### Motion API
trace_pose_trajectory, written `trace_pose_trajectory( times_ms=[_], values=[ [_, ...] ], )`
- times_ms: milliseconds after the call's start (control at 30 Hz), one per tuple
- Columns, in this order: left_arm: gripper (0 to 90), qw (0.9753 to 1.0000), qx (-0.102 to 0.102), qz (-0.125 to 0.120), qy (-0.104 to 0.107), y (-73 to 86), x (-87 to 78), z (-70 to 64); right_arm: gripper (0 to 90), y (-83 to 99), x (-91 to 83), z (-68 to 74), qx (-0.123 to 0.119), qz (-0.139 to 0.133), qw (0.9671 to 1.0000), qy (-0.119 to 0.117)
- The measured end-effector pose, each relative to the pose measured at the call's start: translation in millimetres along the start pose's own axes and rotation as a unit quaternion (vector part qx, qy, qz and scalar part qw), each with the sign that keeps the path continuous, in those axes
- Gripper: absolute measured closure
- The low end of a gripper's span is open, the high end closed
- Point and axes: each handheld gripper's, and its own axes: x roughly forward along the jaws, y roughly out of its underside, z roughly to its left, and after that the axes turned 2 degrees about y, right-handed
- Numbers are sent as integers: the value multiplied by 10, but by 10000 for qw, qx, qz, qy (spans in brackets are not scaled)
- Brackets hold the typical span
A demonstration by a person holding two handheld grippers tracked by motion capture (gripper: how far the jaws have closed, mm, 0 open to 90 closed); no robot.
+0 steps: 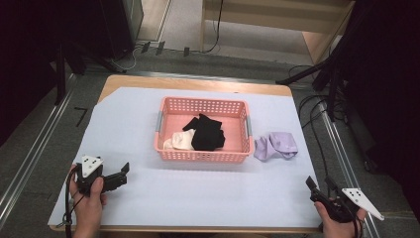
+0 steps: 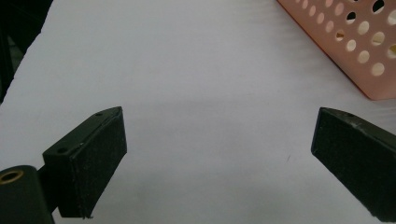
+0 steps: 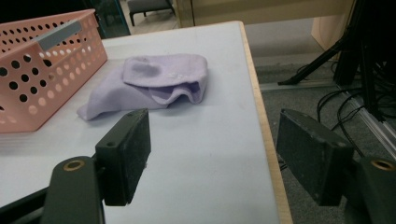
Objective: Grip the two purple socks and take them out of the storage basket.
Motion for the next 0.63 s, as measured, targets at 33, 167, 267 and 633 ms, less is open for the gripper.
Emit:
trace_pose_trajectory(
  times_ms=[33, 167, 267, 633],
  values=[
    [40, 10000, -3, -4, 0, 0, 1, 0, 273, 3, -1, 2, -7, -10, 10000, -2],
    [39, 10000, -7, -7, 2, 0, 5, 2, 303, 14, 30, 11, -21, 172, 9998, -43],
    [40, 10000, -9, 16, 7, -2, 7, -1, 318, 14, 33, 18, -14, 207, 9998, 25],
    [40, 10000, 15, 20, -22, -3, 7, -6, 316, 26, 29, 16, -60, 174, 9998, -29]
  ],
)
